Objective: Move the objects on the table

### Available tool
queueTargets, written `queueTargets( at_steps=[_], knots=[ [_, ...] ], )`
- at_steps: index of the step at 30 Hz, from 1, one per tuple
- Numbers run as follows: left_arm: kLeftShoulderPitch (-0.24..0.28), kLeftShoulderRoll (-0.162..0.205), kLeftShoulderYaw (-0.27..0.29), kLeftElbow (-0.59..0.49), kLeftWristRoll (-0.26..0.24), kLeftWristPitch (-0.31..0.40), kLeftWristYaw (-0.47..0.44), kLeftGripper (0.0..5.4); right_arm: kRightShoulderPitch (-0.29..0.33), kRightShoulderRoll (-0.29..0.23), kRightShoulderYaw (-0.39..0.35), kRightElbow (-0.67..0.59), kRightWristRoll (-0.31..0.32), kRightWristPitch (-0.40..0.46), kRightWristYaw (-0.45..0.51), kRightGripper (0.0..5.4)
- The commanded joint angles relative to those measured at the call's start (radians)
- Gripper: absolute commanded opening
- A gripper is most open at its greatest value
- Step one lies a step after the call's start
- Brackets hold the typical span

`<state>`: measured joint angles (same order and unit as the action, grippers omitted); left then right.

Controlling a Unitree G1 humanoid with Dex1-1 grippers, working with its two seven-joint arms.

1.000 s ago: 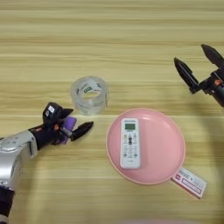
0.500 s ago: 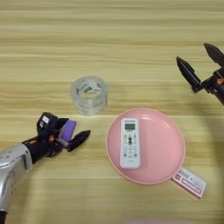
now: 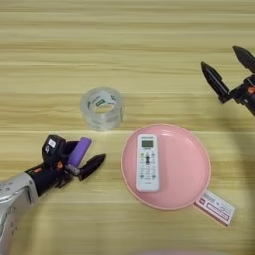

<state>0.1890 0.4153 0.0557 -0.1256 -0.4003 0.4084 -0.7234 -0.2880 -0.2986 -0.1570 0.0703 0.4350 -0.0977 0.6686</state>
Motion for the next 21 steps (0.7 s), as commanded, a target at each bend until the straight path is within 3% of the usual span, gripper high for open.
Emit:
queueTargets(
  at_steps=[1, 13, 21],
  knots=[
    [0.022, -0.005, -0.041, -0.04, -0.008, 0.036, -0.002, 5.38, -0.02, -0.004, -0.001, -0.009, 0.006, 0.002, 0.005, 5.4],
    [0.069, -0.014, -0.074, -0.147, -0.024, 0.078, 0.012, 5.38, -0.01, -0.001, -0.001, -0.029, 0.007, 0.004, -0.004, 5.4],
    [0.069, -0.01, -0.081, -0.153, -0.022, 0.075, 0.032, 5.38, -0.015, -0.002, -0.002, -0.028, 0.008, 0.004, -0.002, 5.4]
  ],
)
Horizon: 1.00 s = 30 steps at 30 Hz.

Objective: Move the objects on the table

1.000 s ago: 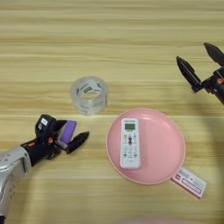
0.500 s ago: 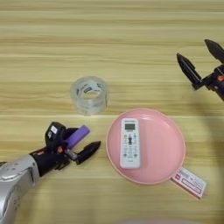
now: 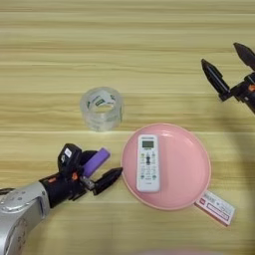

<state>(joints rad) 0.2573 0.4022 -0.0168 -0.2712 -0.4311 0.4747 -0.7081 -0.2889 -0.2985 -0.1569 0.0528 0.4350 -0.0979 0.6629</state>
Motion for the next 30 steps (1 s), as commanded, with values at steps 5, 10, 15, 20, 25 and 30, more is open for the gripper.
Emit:
queueTargets(
  at_steps=[5, 10, 15, 20, 25, 30],
  knots=[
    [-0.009, 0.028, -0.019, 0.046, 0.086, -0.041, 0.048, 5.38, -0.014, -0.002, -0.002, -0.014, 0.012, 0.006, 0.005, 5.4],
    [-0.01, 0.029, -0.022, 0.079, 0.113, -0.059, 0.056, 5.38, -0.013, -0.001, -0.001, -0.014, 0.013, 0.006, 0.005, 5.4],
    [-0.006, 0.037, -0.021, 0.107, 0.128, -0.076, 0.063, 5.38, -0.012, -0.001, 0.0, -0.015, 0.014, 0.006, 0.004, 5.4],
    [0.007, 0.05, -0.015, 0.119, 0.141, -0.085, 0.056, 5.18, -0.013, 0.0, -0.001, -0.013, 0.014, 0.004, 0.006, 5.4],
    [0.039, 0.075, -0.02, 0.099, 0.142, -0.098, 0.041, 4.79, -0.014, 0.0, -0.001, -0.009, 0.015, 0.002, 0.009, 5.4],
    [0.059, 0.091, -0.024, 0.083, 0.142, -0.105, 0.033, 4.36, -0.016, 0.001, -0.001, -0.005, 0.014, 0.0, 0.011, 5.4]
  ],
)
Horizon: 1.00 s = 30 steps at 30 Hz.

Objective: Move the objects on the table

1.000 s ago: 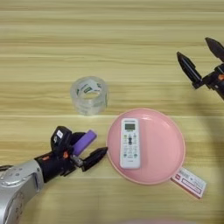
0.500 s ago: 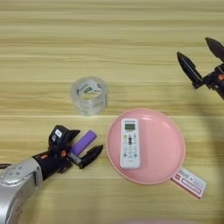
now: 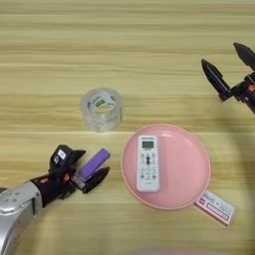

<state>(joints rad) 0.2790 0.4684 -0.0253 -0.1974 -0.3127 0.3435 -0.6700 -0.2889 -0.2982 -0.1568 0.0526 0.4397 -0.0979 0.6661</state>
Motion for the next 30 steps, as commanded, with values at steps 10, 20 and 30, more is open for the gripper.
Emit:
queueTargets(
  at_steps=[10, 20, 30],
  knots=[
    [0.067, 0.054, -0.017, -0.023, 0.019, 0.027, -0.017, 3.32, -0.023, 0.004, 0.004, -0.009, 0.009, 0.005, 0.003, 5.4],
    [0.064, 0.068, -0.021, -0.01, 0.025, 0.022, -0.022, 2.42, -0.023, 0.007, 0.005, -0.012, 0.009, 0.006, -0.001, 5.4],
    [0.05, 0.067, -0.025, 0.001, 0.026, 0.019, -0.021, 1.41, -0.024, 0.009, 0.005, -0.002, 0.006, 0.002, 0.0, 5.4]
  ],
)
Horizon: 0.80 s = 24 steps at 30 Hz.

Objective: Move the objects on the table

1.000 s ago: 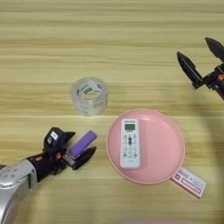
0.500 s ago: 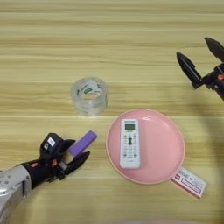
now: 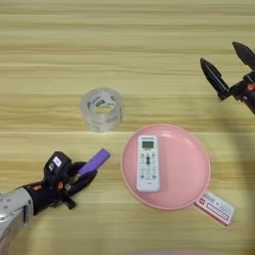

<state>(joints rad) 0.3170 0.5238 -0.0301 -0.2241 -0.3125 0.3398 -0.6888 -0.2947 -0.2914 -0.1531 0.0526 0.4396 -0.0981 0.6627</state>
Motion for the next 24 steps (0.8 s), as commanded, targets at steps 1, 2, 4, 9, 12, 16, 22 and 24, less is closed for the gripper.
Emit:
queueTargets(
  at_steps=[1, 2, 4, 9, 12, 16, 22, 24],
  knots=[
    [0.01, 0.012, -0.02, 0.029, 0.026, 0.023, -0.002, 1.39, -0.019, 0.003, 0.002, 0.003, 0.005, 0.0, 0.005, 5.4],
    [0.008, 0.012, -0.02, 0.029, 0.026, 0.022, -0.001, 1.38, -0.019, 0.003, 0.001, 0.007, 0.004, -0.002, 0.005, 5.4],
    [0.006, 0.012, -0.021, 0.031, 0.027, 0.02, 0.0, 1.38, -0.019, 0.004, 0.001, 0.01, 0.003, -0.003, 0.005, 5.4],
    [-0.005, 0.001, -0.015, 0.027, 0.012, 0.013, -0.001, 1.38, -0.018, 0.006, 0.004, 0.017, -0.004, -0.007, 0.003, 5.4],
    [-0.014, -0.002, -0.006, 0.015, 0.008, 0.007, 0.005, 1.37, -0.017, 0.007, 0.006, 0.023, -0.022, -0.008, -0.015, 5.4],
    [-0.024, -0.008, 0.02, -0.022, -0.018, -0.002, 0.009, 1.37, -0.019, 0.011, 0.005, 0.035, -0.043, -0.01, -0.04, 5.4],
    [-0.064, -0.025, 0.07, -0.08, -0.046, -0.034, 0.017, 1.37, -0.02, 0.018, 0.007, 0.043, -0.058, -0.013, -0.059, 5.4],
    [-0.083, -0.027, 0.092, -0.109, -0.059, -0.041, 0.023, 1.37, -0.019, 0.017, 0.007, 0.043, -0.062, -0.013, -0.06, 5.4]
  ],
)
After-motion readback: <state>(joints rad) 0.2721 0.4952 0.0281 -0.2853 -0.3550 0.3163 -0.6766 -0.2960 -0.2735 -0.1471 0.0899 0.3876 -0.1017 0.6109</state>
